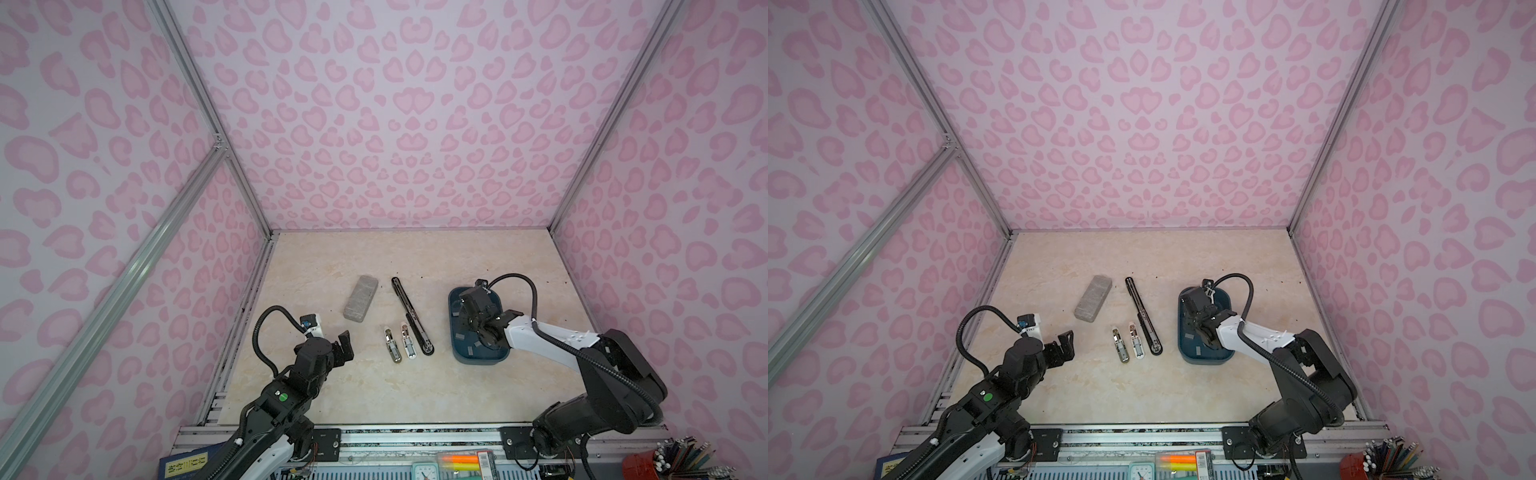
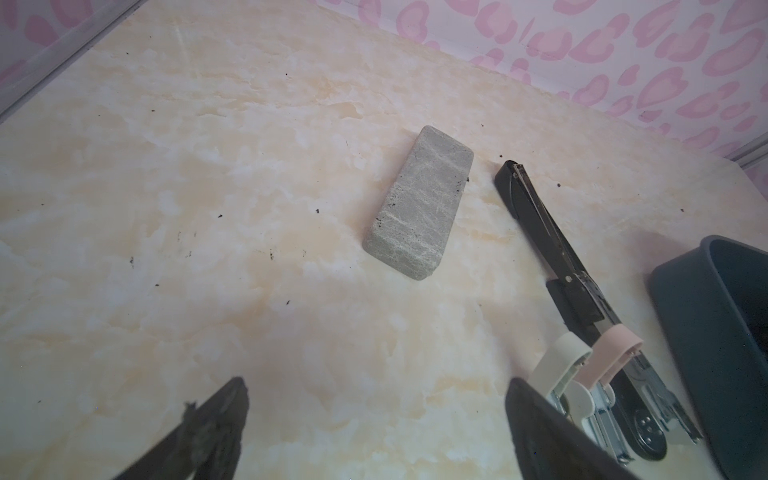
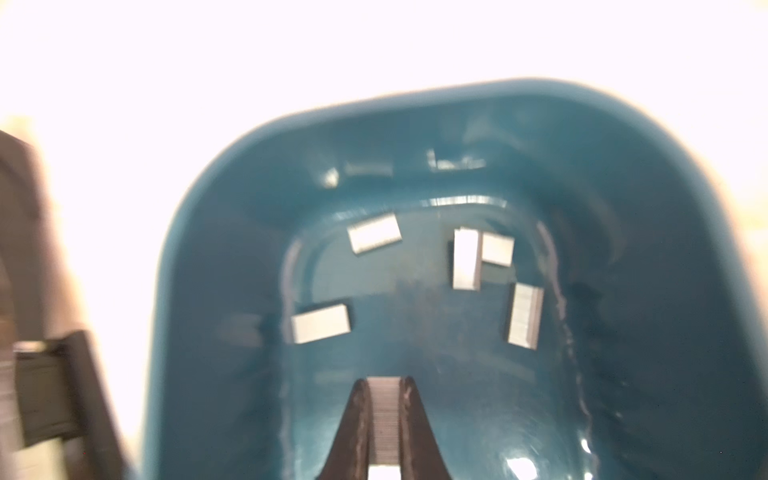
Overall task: Load the staples into the stapler
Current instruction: 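Lower the right gripper into the teal tray and close on a staple strip, then lift the strip with the right gripper and carry it toward the white stapler, then lower the held strip with the right gripper into the white stapler's channel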
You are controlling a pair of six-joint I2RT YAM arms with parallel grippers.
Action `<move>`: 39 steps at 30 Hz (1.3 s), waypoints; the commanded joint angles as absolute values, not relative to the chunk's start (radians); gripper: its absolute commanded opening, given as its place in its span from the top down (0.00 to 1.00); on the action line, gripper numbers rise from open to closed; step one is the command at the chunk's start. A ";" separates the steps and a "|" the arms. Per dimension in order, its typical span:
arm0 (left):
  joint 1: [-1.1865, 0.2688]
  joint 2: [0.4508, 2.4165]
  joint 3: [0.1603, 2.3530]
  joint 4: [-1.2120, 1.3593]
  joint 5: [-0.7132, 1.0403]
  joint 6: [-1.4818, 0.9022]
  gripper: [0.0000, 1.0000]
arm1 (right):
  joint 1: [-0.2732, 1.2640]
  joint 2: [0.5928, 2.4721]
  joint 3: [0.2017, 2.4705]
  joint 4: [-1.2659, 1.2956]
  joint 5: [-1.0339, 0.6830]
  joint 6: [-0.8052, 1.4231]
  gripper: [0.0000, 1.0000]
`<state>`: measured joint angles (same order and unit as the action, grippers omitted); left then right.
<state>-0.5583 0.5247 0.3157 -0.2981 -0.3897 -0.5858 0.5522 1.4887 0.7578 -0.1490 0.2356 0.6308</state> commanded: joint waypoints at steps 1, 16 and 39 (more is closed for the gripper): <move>-0.558 0.516 0.312 -0.280 -0.382 -0.592 0.02 | 0.565 1.433 0.748 -0.151 0.252 0.615 0.91; -0.558 0.478 0.302 -0.283 -0.351 -0.589 0.02 | 0.753 1.136 0.655 -0.045 0.183 0.512 0.87; -0.558 0.410 0.286 -0.300 -0.338 -0.595 0.02 | 1.107 1.253 0.628 0.154 0.297 0.406 0.88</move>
